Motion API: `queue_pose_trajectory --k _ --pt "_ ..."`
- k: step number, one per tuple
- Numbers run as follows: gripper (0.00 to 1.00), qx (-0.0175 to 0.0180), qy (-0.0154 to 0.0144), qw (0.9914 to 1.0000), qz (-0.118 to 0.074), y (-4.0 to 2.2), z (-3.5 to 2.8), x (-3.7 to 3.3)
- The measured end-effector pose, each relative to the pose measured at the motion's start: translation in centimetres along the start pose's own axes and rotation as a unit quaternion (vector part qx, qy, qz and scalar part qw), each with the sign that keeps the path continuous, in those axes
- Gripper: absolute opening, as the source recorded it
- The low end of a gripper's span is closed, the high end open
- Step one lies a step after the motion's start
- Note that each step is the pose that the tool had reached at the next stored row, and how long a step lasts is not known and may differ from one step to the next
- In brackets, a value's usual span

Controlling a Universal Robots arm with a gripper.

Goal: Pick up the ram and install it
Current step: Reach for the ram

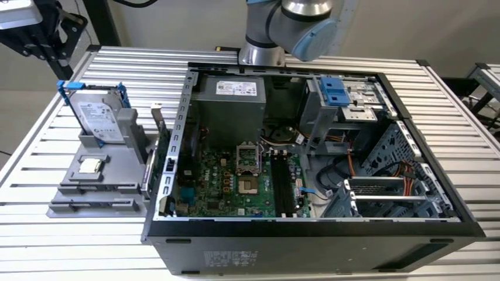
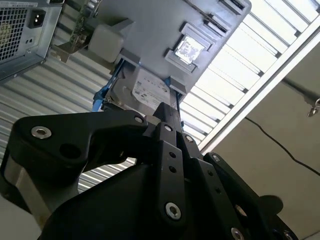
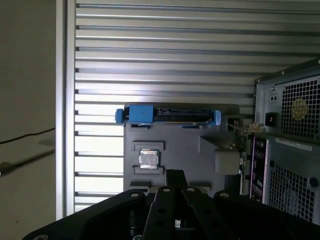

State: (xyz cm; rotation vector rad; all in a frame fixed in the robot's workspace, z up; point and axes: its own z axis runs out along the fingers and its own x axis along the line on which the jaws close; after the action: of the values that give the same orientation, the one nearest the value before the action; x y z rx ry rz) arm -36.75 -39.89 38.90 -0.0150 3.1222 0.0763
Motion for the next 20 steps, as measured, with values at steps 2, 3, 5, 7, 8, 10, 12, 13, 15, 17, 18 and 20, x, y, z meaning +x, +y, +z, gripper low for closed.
queue_pose_trajectory --k 2,3,5,7,8,10,12,13,15,17,18,20 --pt "0.00 0.0000 0.0000 1.00000 0.000 0.00 0.00 0.01" --pt "0.00 0.0000 0.0000 1.00000 0.000 0.00 0.00 0.01" --pt "0.00 0.0000 0.0001 1.00000 0.000 0.00 0.00 0.02" --pt "0.00 0.0000 0.0000 1.00000 0.000 -0.08 0.00 0.03" --pt "0.00 0.0000 0.0000 1.00000 0.000 -0.18 -0.01 0.03" --pt "0.00 0.0000 0.0001 1.00000 0.000 -0.56 -0.03 0.03" --pt "0.00 0.0000 0.0001 1.00000 0.000 -0.91 -0.04 0.03" --pt "0.00 0.0000 0.0001 1.00000 0.000 -1.07 -0.05 0.03" --pt "0.00 0.0000 0.0001 1.00000 0.000 -1.45 -0.06 0.03" --pt "0.00 0.0000 0.0002 1.00000 0.000 -1.82 -0.08 0.03" --pt "0.00 0.0000 0.0002 1.00000 0.000 -2.02 -0.08 0.03" --pt "0.00 0.0000 0.0003 1.00000 0.000 -2.44 -0.09 0.04"
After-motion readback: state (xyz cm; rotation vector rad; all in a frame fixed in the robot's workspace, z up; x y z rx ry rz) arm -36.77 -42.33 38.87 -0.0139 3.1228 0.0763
